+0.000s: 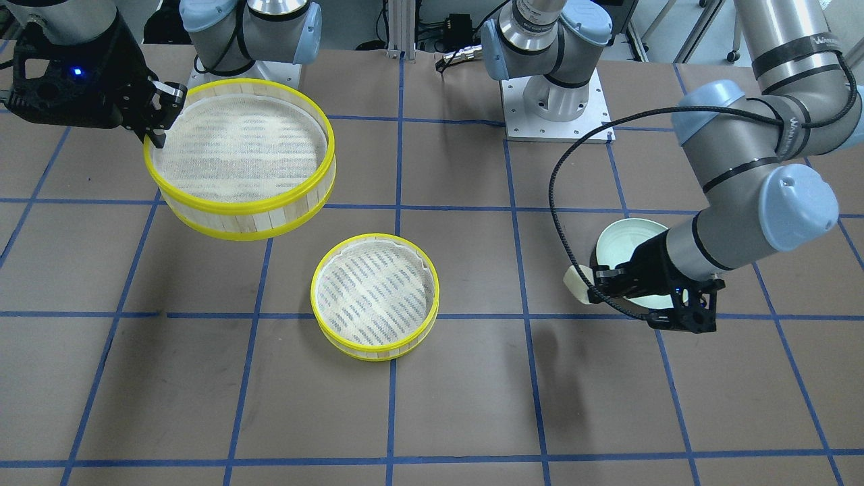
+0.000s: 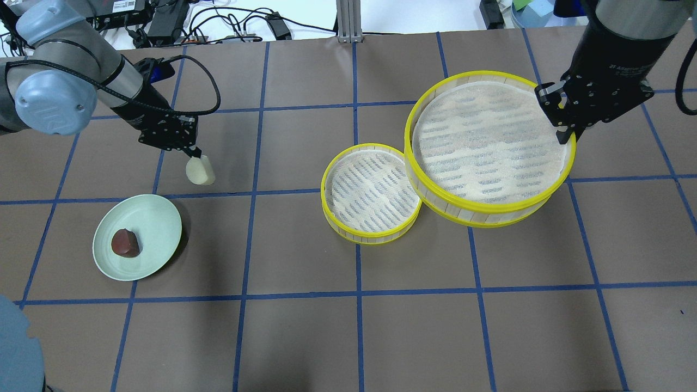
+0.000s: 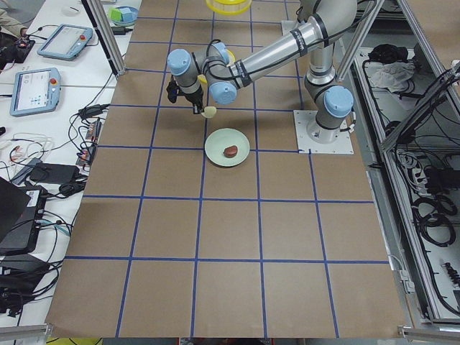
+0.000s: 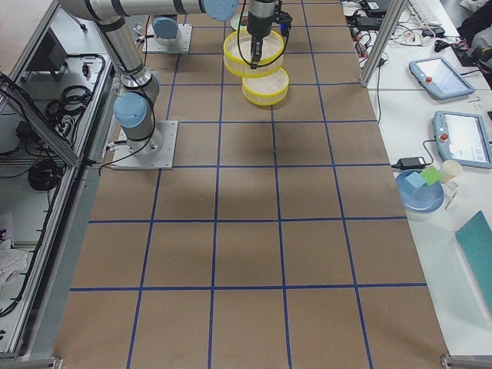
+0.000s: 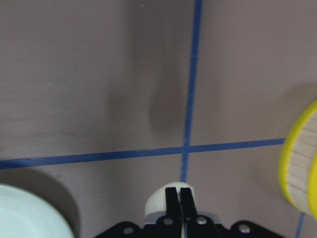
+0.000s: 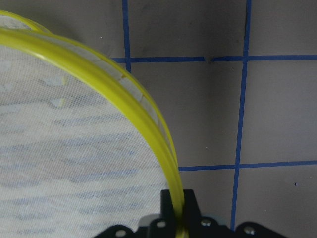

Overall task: Place buns in different layers of steamer
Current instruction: 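Carry the white bun into the bottom steamer tier and release it with the left gripper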

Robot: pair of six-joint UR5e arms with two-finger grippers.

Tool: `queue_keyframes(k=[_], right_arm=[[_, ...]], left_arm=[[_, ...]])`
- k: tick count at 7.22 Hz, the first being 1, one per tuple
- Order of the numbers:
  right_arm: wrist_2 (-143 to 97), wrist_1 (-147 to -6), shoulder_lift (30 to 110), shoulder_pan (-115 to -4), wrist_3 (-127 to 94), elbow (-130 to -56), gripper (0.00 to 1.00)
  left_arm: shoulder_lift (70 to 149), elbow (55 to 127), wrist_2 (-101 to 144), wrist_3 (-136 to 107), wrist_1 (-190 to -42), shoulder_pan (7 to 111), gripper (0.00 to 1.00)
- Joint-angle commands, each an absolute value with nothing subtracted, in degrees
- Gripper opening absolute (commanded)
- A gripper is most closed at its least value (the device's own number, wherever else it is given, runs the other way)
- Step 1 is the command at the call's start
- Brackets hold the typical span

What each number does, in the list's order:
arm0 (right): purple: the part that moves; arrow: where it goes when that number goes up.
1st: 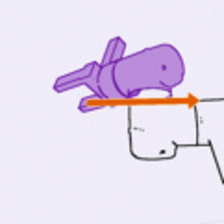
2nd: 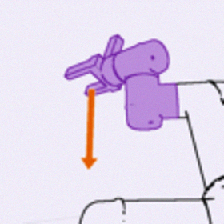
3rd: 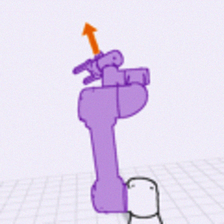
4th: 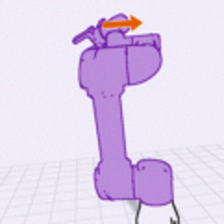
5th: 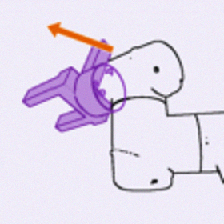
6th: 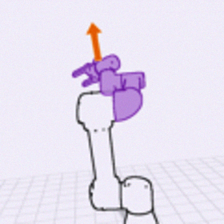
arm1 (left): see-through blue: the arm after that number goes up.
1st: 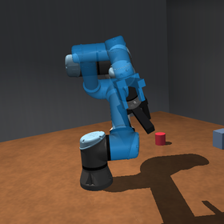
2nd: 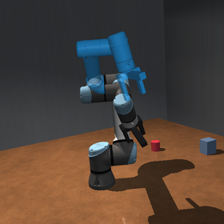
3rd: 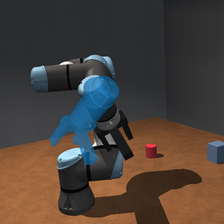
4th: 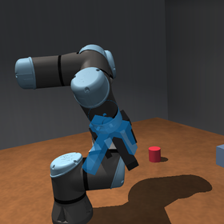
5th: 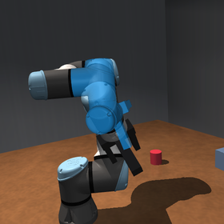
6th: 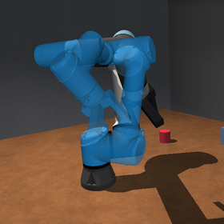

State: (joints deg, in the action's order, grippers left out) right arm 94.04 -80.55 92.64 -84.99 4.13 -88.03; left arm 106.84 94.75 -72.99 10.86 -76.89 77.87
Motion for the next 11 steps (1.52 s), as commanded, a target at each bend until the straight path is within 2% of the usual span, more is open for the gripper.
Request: queue_keyframes(k=[1, 4, 8, 9, 10, 11], right_arm=[[94.0, -80.6, 92.5, -85.0, 4.1, -88.1, 0.06], [94.0, -80.4, 92.6, -85.0, 4.1, -88.1, 0.06], [94.0, -80.3, 92.5, -85.0, 4.1, -88.2, 0.06], [94.0, -80.4, 92.5, -85.0, 4.1, -88.2, 0.06], [94.0, -80.4, 92.5, -85.0, 4.1, -88.2, 0.06], [94.3, -80.4, 92.5, -85.0, 4.2, -88.2, 0.06]], left_arm=[[106.2, 94.6, -66.0, 2.1, -71.7, 85.5, 0.00], [108.3, 95.1, -59.1, -4.3, -65.7, 92.3, 0.00], [113.0, 95.2, -53.6, -7.9, -59.9, 96.2, 0.00], [114.0, 95.3, -54.3, -8.0, -59.5, 96.7, 0.03], [114.1, 95.3, -54.3, -8.2, -59.1, 96.9, 0.70], [113.6, 95.0, -54.5, -8.4, -59.1, 96.9, 1.00]])
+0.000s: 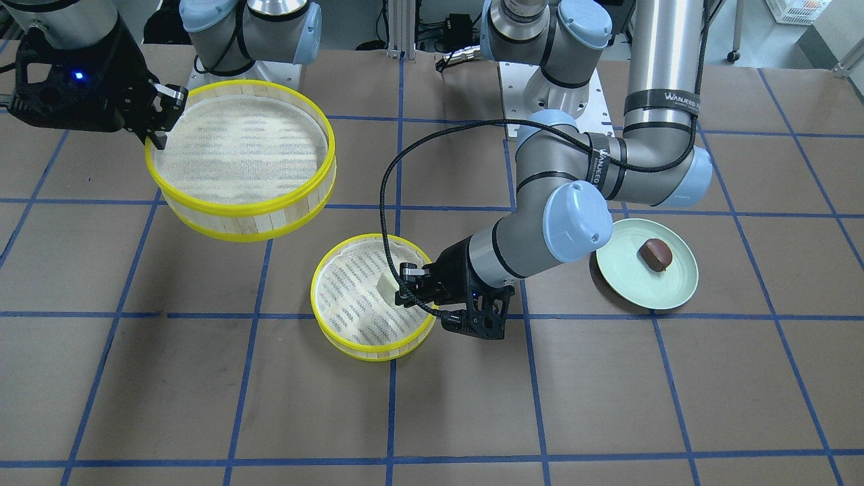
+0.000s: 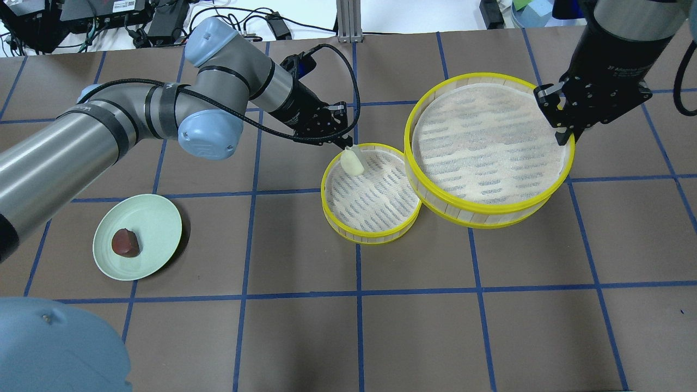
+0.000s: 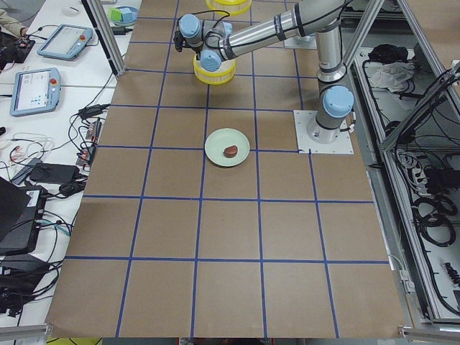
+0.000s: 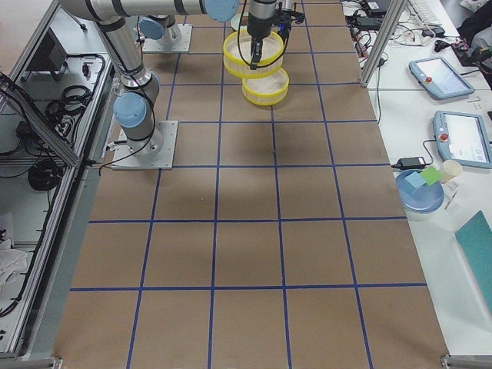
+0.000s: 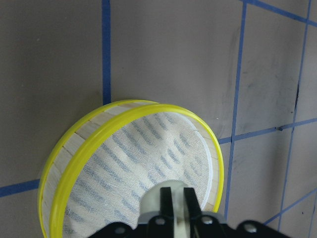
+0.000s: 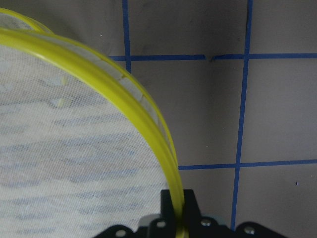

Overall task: Place buns in different layers of steamer
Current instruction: 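Carry the white bun into the bottom steamer tier and release it with the left gripper, then restack top tier with right gripper while left gripper returns to plate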

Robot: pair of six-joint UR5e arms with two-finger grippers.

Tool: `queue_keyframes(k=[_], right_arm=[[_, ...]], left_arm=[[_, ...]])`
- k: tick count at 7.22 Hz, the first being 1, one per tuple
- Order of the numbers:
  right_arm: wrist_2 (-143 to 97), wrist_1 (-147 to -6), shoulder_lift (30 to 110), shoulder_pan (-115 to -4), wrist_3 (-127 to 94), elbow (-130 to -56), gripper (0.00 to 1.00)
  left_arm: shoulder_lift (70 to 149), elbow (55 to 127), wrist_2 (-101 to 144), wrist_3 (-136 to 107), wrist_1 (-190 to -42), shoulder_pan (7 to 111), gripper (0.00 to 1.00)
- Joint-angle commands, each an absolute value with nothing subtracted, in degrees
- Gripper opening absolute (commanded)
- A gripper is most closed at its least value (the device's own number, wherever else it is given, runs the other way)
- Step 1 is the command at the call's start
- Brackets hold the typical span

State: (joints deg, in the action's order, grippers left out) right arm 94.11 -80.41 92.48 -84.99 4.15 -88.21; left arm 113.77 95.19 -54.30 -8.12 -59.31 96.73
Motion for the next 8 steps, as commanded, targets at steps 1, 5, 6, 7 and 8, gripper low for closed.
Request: queue_keyframes(k=[1, 5, 6, 7, 8], right_arm=[[94.3, -80.6, 92.6, -85.0, 4.1, -88.2, 0.06], [93.2, -84.3, 86.3, -86.6, 1.2, -86.8, 0.04], [91.1, -85.2, 83.4, -89.2, -2.0, -86.0, 0.04], [90.5, -86.8, 79.8, -92.4, -2.6, -86.0, 0.04], [90.0, -91.4, 76.0, -96.5, -7.0, -86.4, 0.04]], left_arm=[[112.9, 94.7, -55.5, -10.1, -59.1, 96.9, 1.00], [109.0, 94.0, -78.4, -4.0, -66.8, 86.5, 1.00], [107.9, 94.2, -83.5, -3.4, -69.6, 83.1, 1.00], [107.8, 94.7, -85.7, 0.9, -71.5, 79.3, 1.00], [107.5, 94.9, -86.9, 6.1, -74.2, 74.3, 1.00]])
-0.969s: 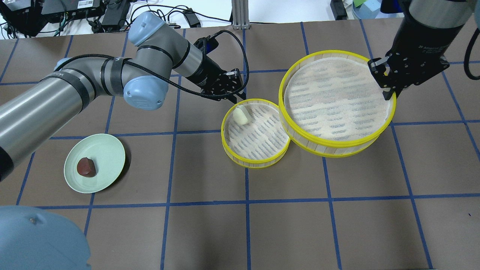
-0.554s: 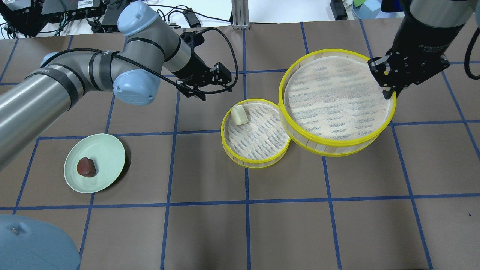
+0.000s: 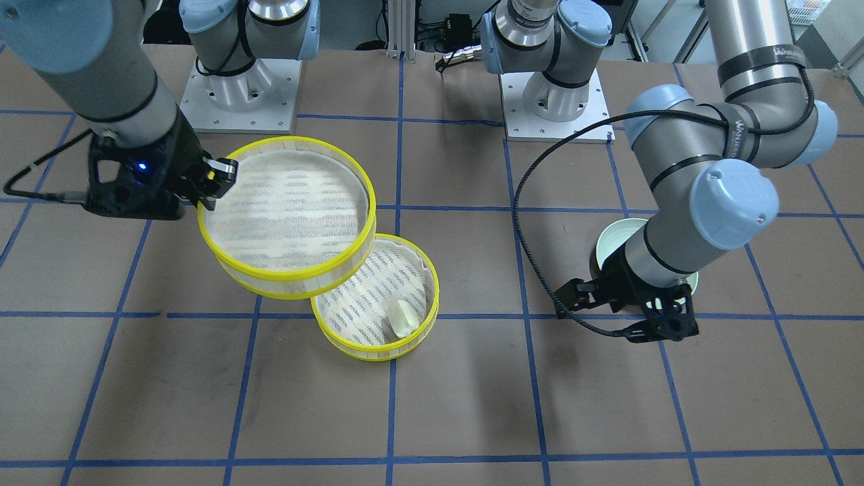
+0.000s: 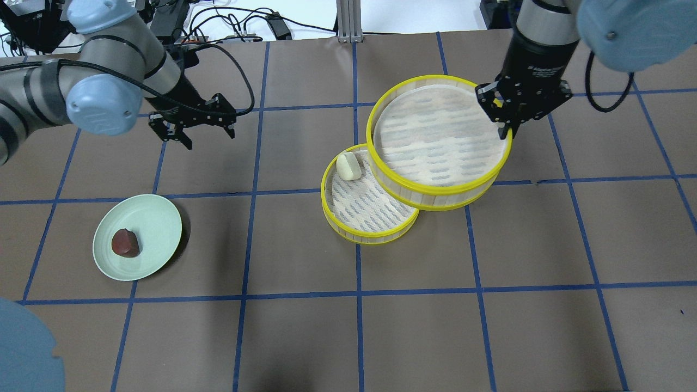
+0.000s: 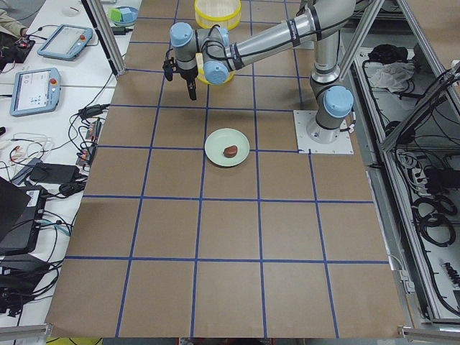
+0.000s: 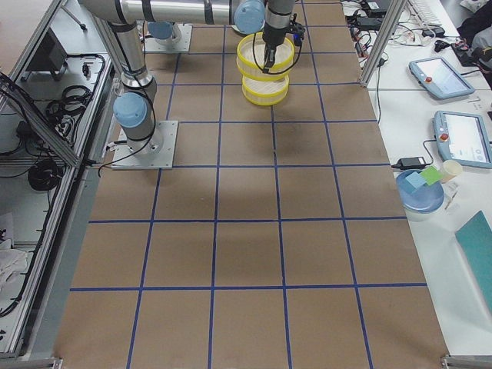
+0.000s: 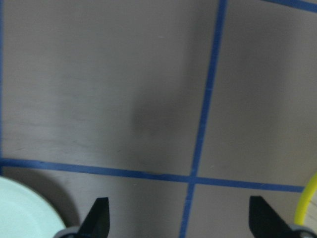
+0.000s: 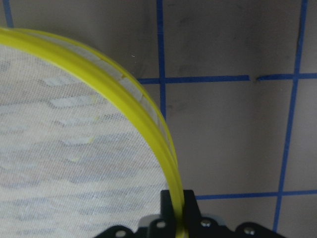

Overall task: Place buns in different layers of steamer
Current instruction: 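Restack top tier with right gripper while left gripper returns to plate, then grasp the dark brown bun on the plate with the left gripper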

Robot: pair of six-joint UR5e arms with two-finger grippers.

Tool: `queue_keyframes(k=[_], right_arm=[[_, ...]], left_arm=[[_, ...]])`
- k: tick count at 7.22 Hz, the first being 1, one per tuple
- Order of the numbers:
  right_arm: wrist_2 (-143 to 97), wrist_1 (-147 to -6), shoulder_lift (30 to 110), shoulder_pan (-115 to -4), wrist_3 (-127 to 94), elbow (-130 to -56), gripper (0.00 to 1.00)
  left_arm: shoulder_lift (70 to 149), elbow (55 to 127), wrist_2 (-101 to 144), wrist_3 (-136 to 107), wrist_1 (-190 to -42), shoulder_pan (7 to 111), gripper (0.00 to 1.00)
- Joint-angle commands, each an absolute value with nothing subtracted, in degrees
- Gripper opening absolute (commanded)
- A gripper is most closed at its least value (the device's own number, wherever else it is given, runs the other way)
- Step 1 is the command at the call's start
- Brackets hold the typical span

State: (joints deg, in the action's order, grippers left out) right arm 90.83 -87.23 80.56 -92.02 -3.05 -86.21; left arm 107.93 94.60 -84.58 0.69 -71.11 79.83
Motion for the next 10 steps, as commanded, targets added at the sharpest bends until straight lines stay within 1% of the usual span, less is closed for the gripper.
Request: queue_keyframes(k=[1, 3, 5, 8, 10], right_arm=[[90.4, -94.1, 72.8, -98.7, -8.7, -86.5, 0.04], [90.3, -95.3, 70.8, -101.0, -11.8, -88.1, 0.04], [90.4, -102.5, 70.1, -101.2, -11.7, -89.7, 0.04], [90.9, -104.6, 67.7, -101.2, -11.3, -90.4, 0.04], [91.0, -103.7, 67.8, -101.1, -11.4, -91.1, 0.04]], left_arm=[[107.1, 95.3, -88.2, 8.8, -77.0, 69.7, 1.00], [108.0, 97.4, -93.6, 7.7, -81.4, 66.7, 1.00], [109.1, 100.3, -95.0, 6.2, -82.5, 65.4, 1.00], [112.1, 101.3, -97.1, 6.1, -82.3, 64.9, 1.00], [113.8, 103.1, -98.8, 6.2, -81.8, 62.4, 1.00]])
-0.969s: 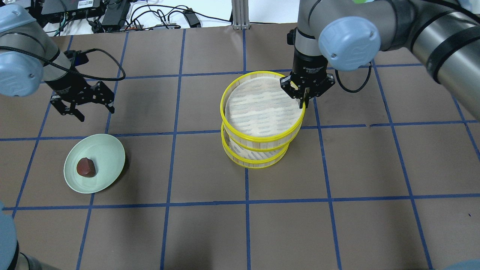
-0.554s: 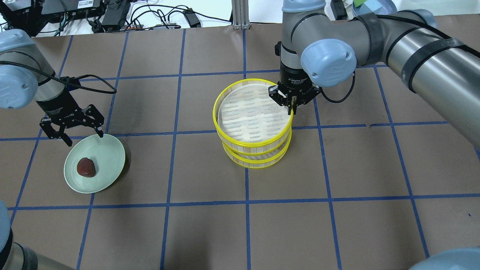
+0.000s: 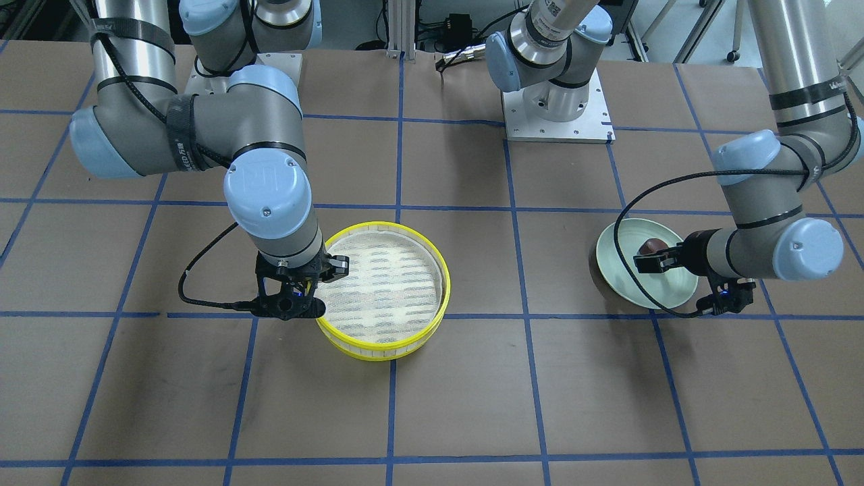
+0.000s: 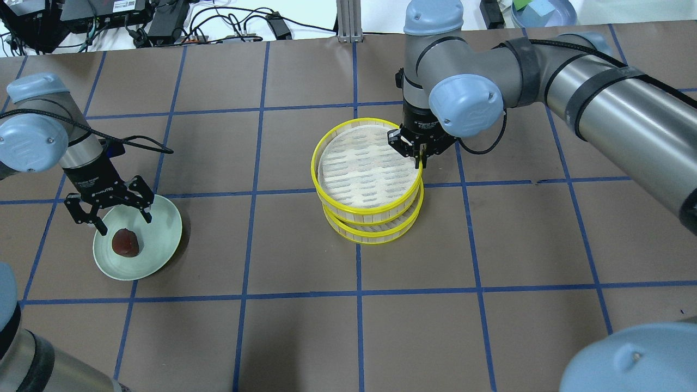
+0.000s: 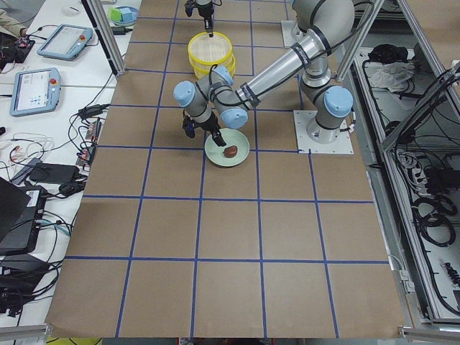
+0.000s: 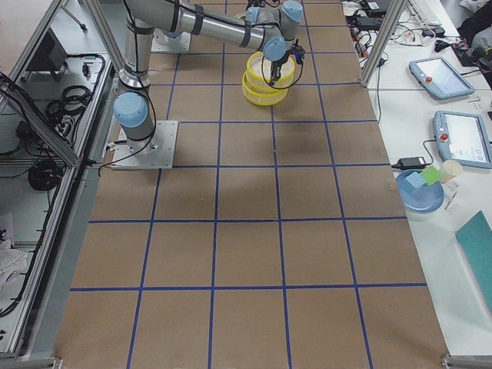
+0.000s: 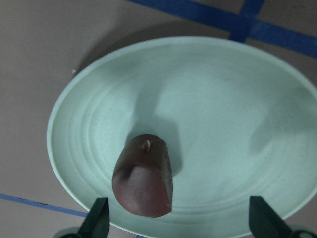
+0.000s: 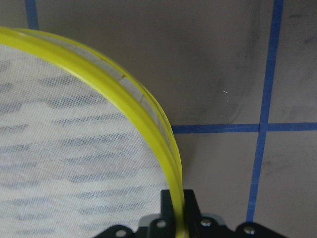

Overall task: Place buns in different layers of steamer
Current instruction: 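Grasp the dark brown bun on the plate with the left gripper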

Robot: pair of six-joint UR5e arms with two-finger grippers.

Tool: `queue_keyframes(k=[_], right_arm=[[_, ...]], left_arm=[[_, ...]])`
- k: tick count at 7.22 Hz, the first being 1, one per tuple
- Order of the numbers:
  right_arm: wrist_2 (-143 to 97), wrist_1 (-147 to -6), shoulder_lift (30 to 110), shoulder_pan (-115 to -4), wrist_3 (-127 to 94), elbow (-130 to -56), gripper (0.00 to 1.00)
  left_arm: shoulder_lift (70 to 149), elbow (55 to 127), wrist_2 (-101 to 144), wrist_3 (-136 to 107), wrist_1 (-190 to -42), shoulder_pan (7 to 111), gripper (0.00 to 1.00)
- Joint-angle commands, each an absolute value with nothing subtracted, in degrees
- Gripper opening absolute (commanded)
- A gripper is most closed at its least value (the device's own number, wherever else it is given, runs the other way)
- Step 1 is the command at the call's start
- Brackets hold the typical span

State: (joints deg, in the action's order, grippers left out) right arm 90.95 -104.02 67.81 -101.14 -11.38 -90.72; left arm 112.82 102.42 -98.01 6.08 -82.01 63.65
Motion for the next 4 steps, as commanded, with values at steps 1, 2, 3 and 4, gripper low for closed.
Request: queue_keyframes(k=[1, 2, 3, 4], right_arm=[[90.4, -103.8, 68.0, -101.1, -11.4, -92.3, 0.04], [91.0, -104.0, 68.1, -101.0, -11.2, -92.8, 0.04], [91.2, -104.1, 68.3, -101.0, -11.0, -93.0, 0.04], [91.0, -104.4, 68.8, -100.7, -10.6, -93.2, 0.04]], left_arm=[[114.9, 103.0, -99.3, 6.1, -81.1, 62.3, 1.00], [115.4, 103.0, -99.1, 6.1, -80.9, 62.3, 1.00], [115.7, 102.9, -98.8, 6.1, -80.3, 62.3, 0.91], [115.9, 102.8, -98.5, 6.1, -78.9, 62.3, 0.57]])
